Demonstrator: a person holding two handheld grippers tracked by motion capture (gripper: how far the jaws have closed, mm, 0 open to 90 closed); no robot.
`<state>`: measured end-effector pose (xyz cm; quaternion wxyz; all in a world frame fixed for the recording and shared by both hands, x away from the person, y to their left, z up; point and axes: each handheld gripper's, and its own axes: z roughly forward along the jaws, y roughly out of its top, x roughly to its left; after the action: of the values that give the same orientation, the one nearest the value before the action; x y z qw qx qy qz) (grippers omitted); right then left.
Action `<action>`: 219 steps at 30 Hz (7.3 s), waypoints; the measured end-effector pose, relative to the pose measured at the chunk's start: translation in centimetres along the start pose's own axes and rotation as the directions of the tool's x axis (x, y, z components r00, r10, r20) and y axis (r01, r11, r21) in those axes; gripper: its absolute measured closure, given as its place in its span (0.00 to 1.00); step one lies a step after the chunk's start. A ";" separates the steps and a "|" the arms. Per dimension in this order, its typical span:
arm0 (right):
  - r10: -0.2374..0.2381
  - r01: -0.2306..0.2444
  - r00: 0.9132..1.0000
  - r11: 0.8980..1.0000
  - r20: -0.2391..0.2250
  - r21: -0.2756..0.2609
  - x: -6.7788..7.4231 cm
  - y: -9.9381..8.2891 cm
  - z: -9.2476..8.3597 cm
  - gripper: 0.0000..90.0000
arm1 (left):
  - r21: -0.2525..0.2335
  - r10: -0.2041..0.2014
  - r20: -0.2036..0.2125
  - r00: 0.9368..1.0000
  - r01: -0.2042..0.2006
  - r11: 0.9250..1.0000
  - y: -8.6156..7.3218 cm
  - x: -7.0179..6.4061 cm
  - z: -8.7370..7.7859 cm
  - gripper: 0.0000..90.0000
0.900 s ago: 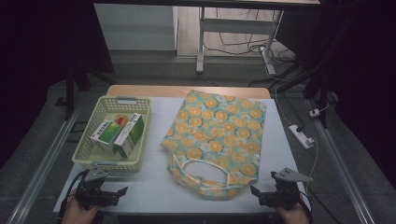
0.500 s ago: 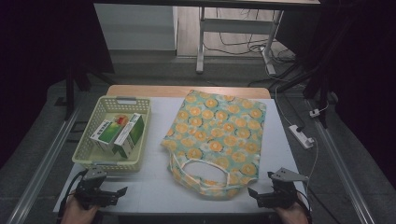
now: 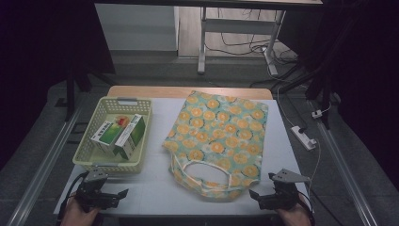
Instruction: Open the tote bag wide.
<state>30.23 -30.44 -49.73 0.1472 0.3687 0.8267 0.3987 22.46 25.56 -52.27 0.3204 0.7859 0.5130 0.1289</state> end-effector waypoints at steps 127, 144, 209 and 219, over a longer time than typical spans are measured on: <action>-0.138 0.149 0.984 0.985 -0.113 0.091 -1.8 14.6 13.4 1.00 | 0.008 -0.011 0.059 0.998 0.010 1.000 0.0 0.4 0.1 0.04; -0.089 0.092 0.995 0.993 -0.039 0.080 -6.1 16.2 14.9 1.00 | 0.014 -0.011 0.062 0.998 0.010 1.000 0.1 0.5 0.2 0.04; -0.261 0.328 0.922 0.918 -0.285 0.222 1.4 9.7 13.8 0.85 | 0.017 -0.002 0.060 0.998 0.001 1.000 0.1 0.3 0.2 0.04; -0.265 0.303 0.942 0.935 -0.204 0.184 0.8 10.7 13.9 1.00 | 0.026 0.000 0.059 0.998 -0.001 1.000 0.1 0.3 0.3 0.04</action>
<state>42.47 -17.81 -50.35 0.0895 0.2219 0.9189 0.3135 22.81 25.69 -52.44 0.3253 0.7935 0.5046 0.0989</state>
